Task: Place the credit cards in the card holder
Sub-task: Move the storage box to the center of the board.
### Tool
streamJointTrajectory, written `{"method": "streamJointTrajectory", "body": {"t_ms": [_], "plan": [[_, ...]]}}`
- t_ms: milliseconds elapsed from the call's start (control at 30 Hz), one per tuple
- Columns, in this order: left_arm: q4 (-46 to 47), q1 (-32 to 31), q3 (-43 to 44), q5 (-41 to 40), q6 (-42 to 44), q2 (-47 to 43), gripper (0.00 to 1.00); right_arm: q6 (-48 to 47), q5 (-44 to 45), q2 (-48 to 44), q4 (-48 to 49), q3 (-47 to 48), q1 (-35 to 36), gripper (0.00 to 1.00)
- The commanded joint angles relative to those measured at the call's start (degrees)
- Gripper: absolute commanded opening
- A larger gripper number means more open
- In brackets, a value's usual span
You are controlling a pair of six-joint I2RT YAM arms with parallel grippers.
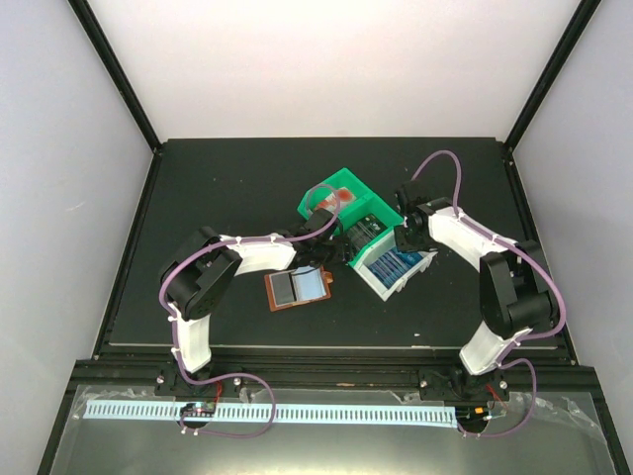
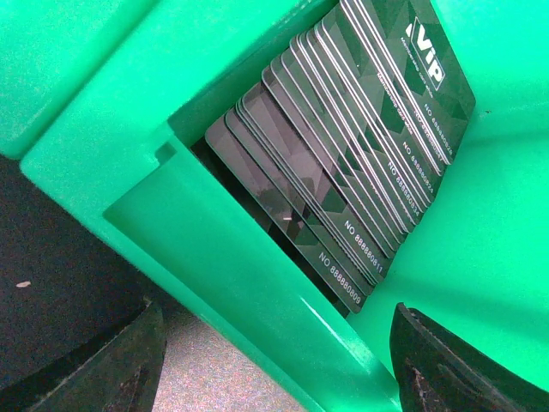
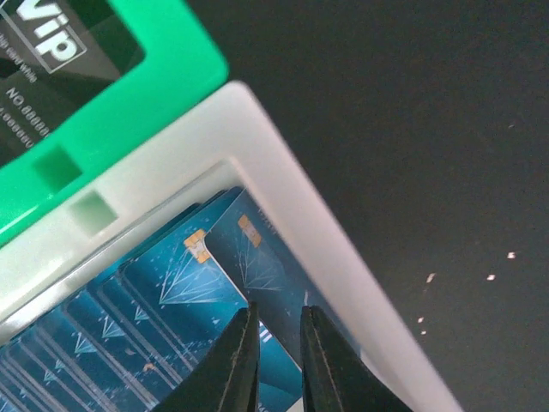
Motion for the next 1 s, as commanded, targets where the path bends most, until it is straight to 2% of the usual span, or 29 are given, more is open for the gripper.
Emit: {"method": "streamJointTrajectory", "body": {"t_ms": [0,300,733,800,900,967], "plan": [[-5.6,0.5,-0.1,-2.2,1.0,1.7,0.73,-0.8,6.0,0.2,0.9,0.9,0.4,0.16],[-5.4,0.7,-0.2,-1.9,1.1,1.9,0.73,-3.1,11.5,3.9,0.6,1.4,3.1,0.14],[-4.7,1.0,-0.5,-0.8,1.1,2.1,0.72,-7.0,20.0,6.2,-0.2,1.0,6.2,0.21],[-4.6,1.0,-0.5,-0.7,1.1,2.1,0.73,-7.5,19.7,6.0,0.0,1.0,6.2,0.18],[-3.8,1.0,-0.7,-0.1,1.5,1.5,0.73,-8.1,18.8,5.5,0.0,1.3,6.5,0.03],[-3.3,1.0,-0.8,0.4,2.1,0.9,0.73,-8.7,18.1,4.0,0.3,1.3,7.4,0.01]]}}
